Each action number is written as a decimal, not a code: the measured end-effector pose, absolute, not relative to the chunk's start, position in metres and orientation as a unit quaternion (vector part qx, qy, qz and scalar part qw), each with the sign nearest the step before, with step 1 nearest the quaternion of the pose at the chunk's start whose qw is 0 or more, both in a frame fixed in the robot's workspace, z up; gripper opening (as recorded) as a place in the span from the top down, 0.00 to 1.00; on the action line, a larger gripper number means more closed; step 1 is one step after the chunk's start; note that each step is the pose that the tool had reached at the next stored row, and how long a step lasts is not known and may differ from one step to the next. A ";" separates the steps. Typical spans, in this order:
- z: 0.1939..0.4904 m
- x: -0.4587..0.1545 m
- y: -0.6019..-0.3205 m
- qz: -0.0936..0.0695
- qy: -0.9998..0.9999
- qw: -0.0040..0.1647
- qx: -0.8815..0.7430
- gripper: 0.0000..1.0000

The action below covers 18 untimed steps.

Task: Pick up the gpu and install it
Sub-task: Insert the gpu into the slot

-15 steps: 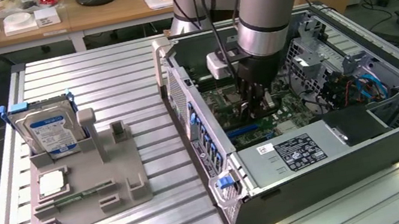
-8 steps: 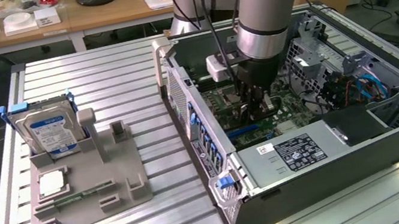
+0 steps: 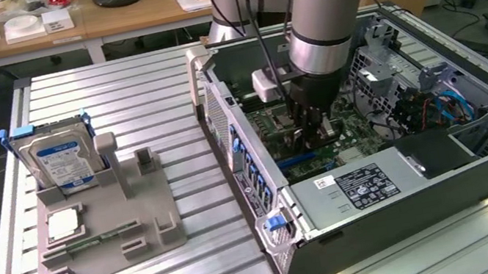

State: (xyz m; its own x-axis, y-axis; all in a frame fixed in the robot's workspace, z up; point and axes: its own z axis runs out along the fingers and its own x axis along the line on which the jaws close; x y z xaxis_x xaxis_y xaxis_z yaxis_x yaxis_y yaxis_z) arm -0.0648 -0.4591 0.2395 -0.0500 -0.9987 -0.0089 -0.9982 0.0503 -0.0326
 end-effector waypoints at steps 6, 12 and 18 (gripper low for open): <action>0.236 -0.066 -0.460 -0.008 0.725 0.013 -0.689 0.72; 0.235 -0.068 -0.460 -0.007 0.725 0.013 -0.689 0.72; 0.234 -0.068 -0.459 -0.007 0.725 0.013 -0.689 0.72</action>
